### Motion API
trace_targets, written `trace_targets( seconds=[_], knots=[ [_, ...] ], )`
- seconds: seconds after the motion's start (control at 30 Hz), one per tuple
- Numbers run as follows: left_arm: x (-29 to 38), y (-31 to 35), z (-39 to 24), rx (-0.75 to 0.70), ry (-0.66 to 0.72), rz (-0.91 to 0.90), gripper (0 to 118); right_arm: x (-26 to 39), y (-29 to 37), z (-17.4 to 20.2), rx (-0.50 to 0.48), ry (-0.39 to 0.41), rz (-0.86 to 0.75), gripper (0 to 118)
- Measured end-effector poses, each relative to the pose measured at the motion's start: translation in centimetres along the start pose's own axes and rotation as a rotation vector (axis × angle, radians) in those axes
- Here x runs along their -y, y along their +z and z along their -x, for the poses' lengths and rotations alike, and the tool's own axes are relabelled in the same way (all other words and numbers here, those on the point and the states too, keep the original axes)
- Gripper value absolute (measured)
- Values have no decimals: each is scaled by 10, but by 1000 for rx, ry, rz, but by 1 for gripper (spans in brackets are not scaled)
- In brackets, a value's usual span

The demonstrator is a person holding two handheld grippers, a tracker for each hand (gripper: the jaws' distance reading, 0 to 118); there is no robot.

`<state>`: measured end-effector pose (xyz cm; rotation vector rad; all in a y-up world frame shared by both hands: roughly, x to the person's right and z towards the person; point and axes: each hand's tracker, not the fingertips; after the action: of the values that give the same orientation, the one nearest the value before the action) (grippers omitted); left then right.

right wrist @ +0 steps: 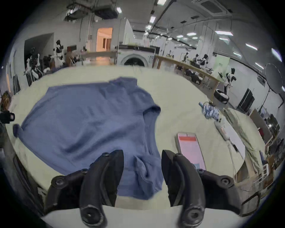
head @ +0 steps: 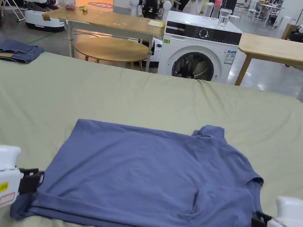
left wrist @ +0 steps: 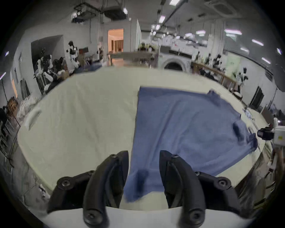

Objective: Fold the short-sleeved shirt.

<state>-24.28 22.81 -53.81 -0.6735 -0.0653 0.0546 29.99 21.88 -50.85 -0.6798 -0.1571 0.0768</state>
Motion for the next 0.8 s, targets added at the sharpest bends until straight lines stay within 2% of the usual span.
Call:
trace_targets(
  seconds=[0.1, 0.13, 0.17, 0.2, 0.23, 0.27, 0.3, 0.33, 0.57, 0.67, 0.8],
  knots=[
    [-13, 8, -23, -19, -61, -142, 38, -17, 11, 18, -47, -68, -131, 51],
    [-17, 12, -31, -21, -78, -188, 38, -22, 14, 25, -61, -88, -176, 47],
    [-19, 15, -38, -24, -89, -231, 38, -25, 17, 31, -76, -105, -221, 36],
    [-21, 16, -45, -31, -91, -272, 35, -28, 21, 38, -81, -114, -264, 16],
    [-24, 19, -52, -37, -93, -310, 27, -31, 24, 45, -90, -121, -312, 5],
    [-25, 21, -57, -42, -95, -334, 14, -33, 26, 51, -86, -117, -337, 0],
    [-27, 22, -63, -50, -97, -350, 3, -34, 28, 59, -67, -113, -368, 0],
    [-28, 18, -63, -54, -102, -360, 0, -35, 31, 63, -63, -114, -395, 0],
    [-26, 21, -64, -74, -78, -338, 0, -36, 33, 75, -88, -137, -409, 0],
    [-22, 16, -48, -103, -69, -229, 0, -31, 30, 75, -66, -107, -382, 0],
    [-15, 1, -11, -54, 7, -9, 0, -26, 22, 72, -50, -86, -335, 0]
  ],
)
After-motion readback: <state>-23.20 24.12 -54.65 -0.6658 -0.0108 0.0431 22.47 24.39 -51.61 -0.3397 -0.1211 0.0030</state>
